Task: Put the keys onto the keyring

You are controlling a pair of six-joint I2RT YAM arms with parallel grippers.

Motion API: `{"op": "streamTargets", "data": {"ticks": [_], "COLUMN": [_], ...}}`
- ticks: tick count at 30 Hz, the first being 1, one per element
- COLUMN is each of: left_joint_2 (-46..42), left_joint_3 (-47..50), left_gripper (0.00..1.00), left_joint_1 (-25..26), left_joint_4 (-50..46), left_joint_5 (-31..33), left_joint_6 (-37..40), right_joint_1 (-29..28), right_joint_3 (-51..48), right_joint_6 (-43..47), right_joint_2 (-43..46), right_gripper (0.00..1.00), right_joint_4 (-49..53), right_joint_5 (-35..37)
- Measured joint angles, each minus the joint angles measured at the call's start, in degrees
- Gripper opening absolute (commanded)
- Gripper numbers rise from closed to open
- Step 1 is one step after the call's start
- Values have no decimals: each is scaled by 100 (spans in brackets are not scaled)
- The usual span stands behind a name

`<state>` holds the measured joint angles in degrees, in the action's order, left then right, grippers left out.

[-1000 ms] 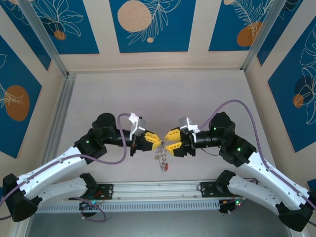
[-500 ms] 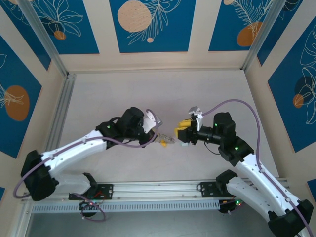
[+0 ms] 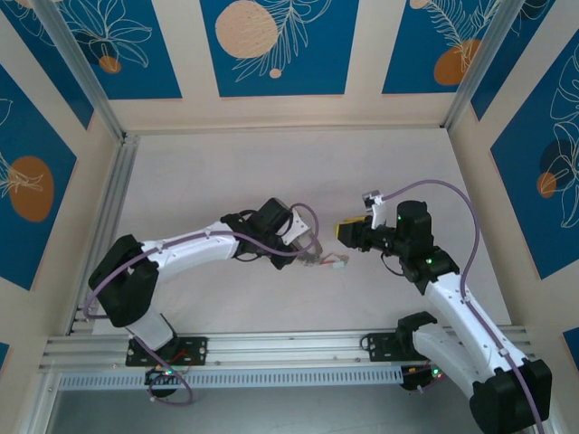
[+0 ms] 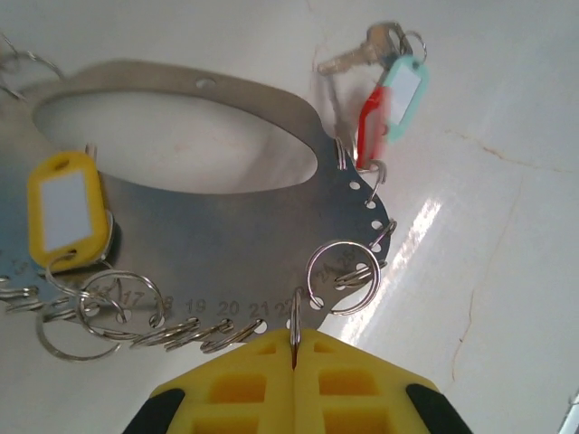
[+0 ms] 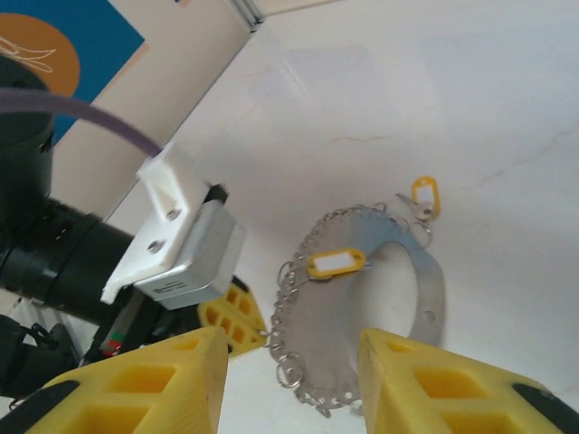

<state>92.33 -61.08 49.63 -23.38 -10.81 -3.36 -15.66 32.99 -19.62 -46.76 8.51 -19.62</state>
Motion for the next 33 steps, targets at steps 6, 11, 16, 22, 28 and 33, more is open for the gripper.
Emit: {"op": "streamTargets", "data": {"ticks": [6, 11, 16, 22, 28, 33], "left_joint_2": [0, -20, -264, -822, -1392, -1443], "left_joint_3": [387, 573, 656, 916, 1373, 1598], "left_gripper": [13, 24, 27, 30, 33, 33], "left_joint_1": [0, -11, -118, -614, -1241, -1576], "left_joint_4": [133, 155, 188, 498, 1259, 2009], "left_joint_5": [-341, -474, -640, -1049, -1593, -1965], "left_joint_6": [-378, -597, -721, -824, -1027, -1224], "right_joint_1": [122, 133, 105, -450, -1392, -1978], "right_joint_3": [-48, -55, -55, -59, -216, -581], "right_joint_6": [-157, -188, -188, -184, -223, -350], "right_joint_2": [-540, -776, -1008, -1237, -1370, -1390], "right_gripper": [42, 42, 42, 42, 39, 37], "right_joint_4": [-275, -409, -433, -356, -269, -352], "right_joint_5": [-190, -275, -369, -380, -68, 291]}}
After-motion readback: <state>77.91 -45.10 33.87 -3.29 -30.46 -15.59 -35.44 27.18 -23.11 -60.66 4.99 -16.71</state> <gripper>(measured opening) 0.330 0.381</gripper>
